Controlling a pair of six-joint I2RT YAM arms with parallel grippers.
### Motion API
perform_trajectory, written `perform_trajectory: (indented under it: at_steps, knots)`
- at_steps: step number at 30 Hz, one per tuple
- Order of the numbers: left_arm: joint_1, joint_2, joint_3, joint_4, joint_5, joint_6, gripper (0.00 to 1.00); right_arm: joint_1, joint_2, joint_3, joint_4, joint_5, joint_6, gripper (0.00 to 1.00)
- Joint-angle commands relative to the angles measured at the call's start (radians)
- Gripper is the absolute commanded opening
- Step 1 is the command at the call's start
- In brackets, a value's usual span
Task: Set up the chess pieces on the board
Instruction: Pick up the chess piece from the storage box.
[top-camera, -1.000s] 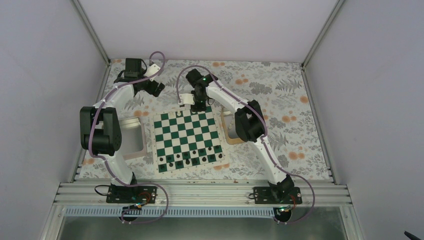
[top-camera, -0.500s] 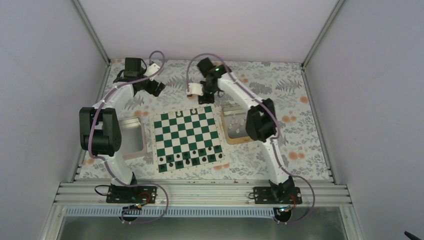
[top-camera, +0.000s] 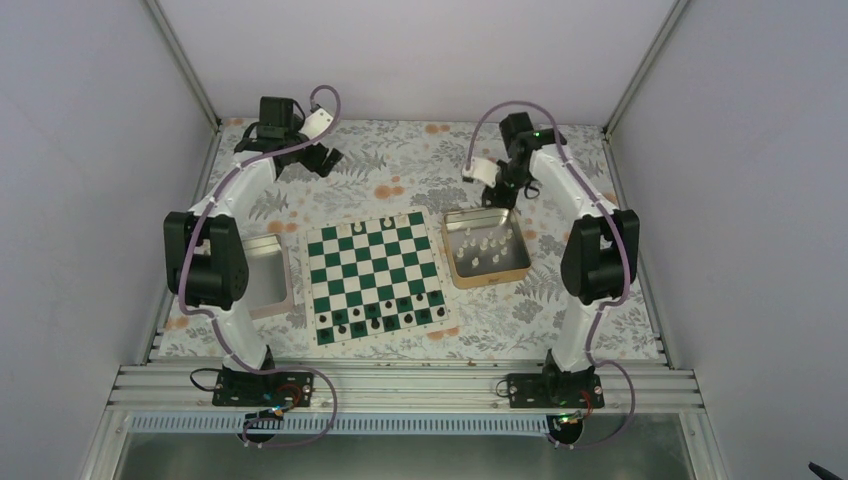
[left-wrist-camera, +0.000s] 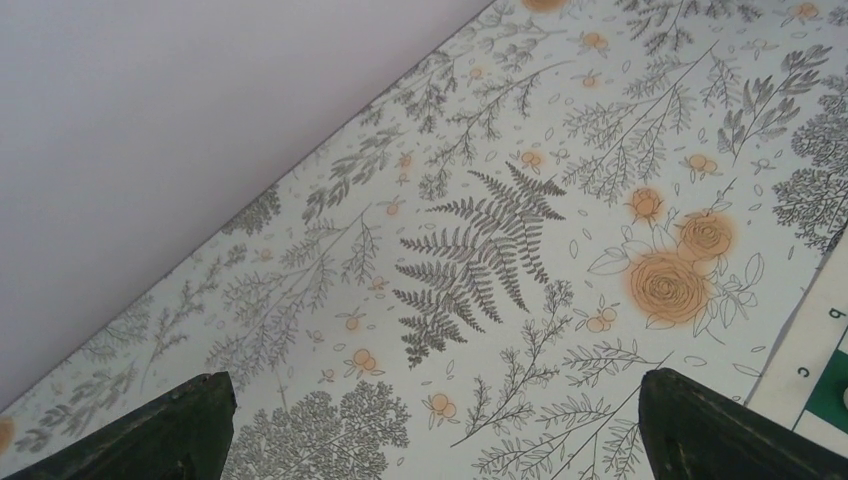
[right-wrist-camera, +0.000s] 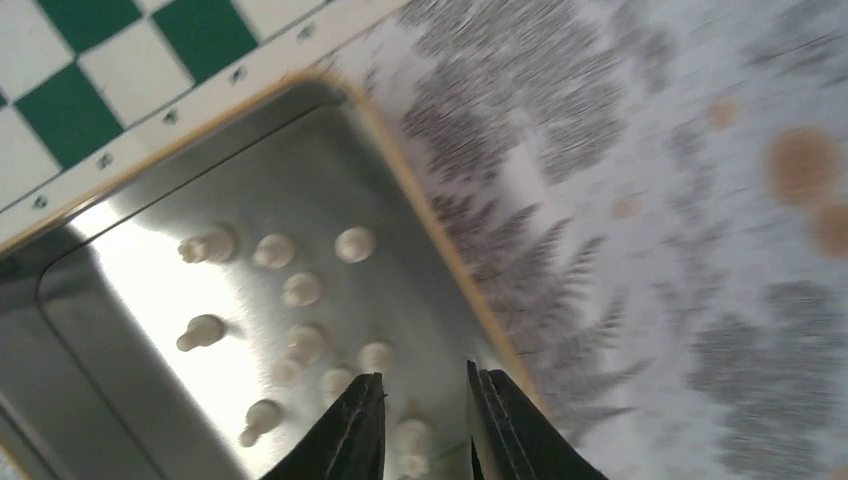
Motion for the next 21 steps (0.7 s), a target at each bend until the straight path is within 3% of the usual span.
perform_trajectory:
  at_steps: [1,21]
  knots:
    - [-0.004,0.032,0.030,-0.028,0.010,-0.020,1.00,0.019,-0.034,-0.125,0.027,0.014,0.003,0.23]
    - [-0.022,0.029,0.011,-0.042,-0.019,-0.019,1.00,0.046,-0.029,-0.324,0.084,0.057,0.033,0.26]
